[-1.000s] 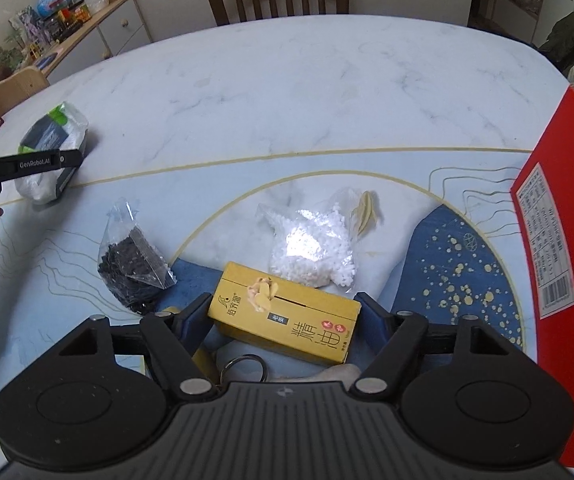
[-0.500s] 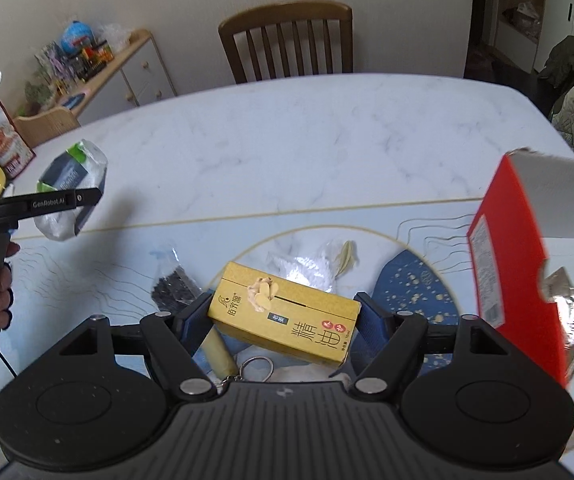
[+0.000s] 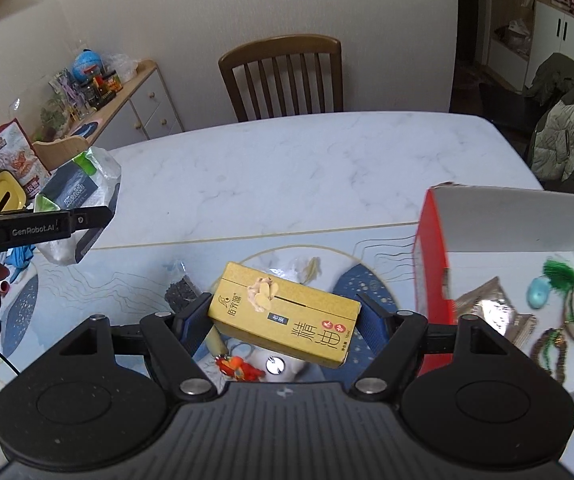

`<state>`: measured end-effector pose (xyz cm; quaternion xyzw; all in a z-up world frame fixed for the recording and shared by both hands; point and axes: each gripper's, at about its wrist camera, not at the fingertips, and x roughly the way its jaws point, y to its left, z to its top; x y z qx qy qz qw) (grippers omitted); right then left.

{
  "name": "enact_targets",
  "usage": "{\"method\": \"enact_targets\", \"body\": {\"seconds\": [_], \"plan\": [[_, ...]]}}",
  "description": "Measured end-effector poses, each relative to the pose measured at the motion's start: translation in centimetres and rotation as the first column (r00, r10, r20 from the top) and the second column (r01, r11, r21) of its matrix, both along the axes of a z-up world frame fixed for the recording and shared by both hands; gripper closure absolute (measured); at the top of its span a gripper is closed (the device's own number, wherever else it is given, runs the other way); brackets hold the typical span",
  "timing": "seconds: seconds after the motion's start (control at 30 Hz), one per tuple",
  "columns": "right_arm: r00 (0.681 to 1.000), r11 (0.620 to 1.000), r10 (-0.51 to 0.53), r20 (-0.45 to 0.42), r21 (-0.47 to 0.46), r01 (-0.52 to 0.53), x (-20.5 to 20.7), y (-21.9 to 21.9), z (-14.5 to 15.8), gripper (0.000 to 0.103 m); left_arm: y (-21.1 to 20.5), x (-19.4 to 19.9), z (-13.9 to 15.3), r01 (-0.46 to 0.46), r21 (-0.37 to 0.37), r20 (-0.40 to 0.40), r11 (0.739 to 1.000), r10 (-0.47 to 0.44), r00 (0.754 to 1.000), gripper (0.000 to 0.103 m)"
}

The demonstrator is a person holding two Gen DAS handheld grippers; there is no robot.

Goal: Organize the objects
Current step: 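Carry wipe pack with left tool while right tool carries yellow box over red box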

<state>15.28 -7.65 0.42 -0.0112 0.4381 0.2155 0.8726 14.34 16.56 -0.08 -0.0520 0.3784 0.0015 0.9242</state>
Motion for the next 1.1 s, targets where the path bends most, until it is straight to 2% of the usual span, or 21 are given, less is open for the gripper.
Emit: {"method": "enact_targets", "body": {"seconds": [0.33, 0.57, 0.83, 1.1], "plan": [[1.000, 1.000, -0.005, 0.026, 0.017, 0.004, -1.3, -4.7, 1.7, 0.028, -6.9, -2.2, 2.3, 0.099, 0.013, -0.005, 0.995, -0.099, 0.995, 0.059], [1.000, 1.000, -0.019, 0.020, 0.021, 0.019, -0.5, -9.0, 1.8, 0.028, -12.0, -2.6, 2.5, 0.147, 0.007, -0.021, 0.989, -0.147, 0.989, 0.059], [1.000, 1.000, -0.007, 0.011, 0.020, 0.007, 1.2, -14.4, 1.6, 0.028, -18.5, -1.8, 2.2, 0.173, 0.002, -0.044, 0.985, -0.173, 0.984, 0.059], [1.000, 1.000, 0.009, -0.002, 0.016, -0.009, 3.7, -19.5, 0.7, 0.028, -24.2, -0.1, 0.6, 0.176, -0.009, -0.074, 0.984, -0.176, 0.982, 0.058]]}}
